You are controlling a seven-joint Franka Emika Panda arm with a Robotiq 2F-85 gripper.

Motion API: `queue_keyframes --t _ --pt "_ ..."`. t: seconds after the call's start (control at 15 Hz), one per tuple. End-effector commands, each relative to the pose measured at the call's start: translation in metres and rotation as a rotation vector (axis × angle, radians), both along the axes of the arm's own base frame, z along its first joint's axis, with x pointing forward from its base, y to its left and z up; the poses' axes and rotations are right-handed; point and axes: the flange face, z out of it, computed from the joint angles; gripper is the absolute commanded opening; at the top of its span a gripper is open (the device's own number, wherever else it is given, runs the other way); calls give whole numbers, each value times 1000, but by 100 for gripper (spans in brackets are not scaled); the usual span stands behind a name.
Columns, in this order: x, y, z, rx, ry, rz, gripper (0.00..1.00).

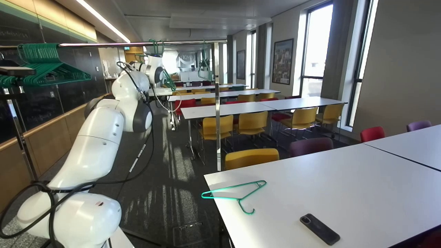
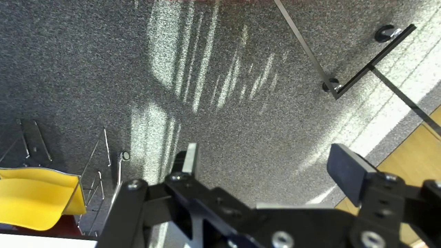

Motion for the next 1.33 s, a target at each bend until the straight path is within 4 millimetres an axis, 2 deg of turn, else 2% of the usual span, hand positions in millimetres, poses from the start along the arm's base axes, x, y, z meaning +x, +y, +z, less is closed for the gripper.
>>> queue_keyframes --t 0.0,0.07,0.2,0.27,0.47,0.67,0.87,0.93,1.07,1.27 --pt "-16 1 -23 -86 -36 47 100" --pt "-18 -1 -22 -88 -54 38 100" --pt "-25 -3 -7 -86 -139 20 100" --pt "-34 -3 5 -87 -187 31 100" --pt "-66 2 24 -106 -279 79 100" --pt "-100 5 33 -110 -333 118 100" --pt "-129 -1 37 -106 -360 138 100" --pt "-136 -4 34 -107 -358 144 100" --pt "-147 -12 14 -105 -291 154 100" --pt "-159 -26 -48 -98 -51 114 100"
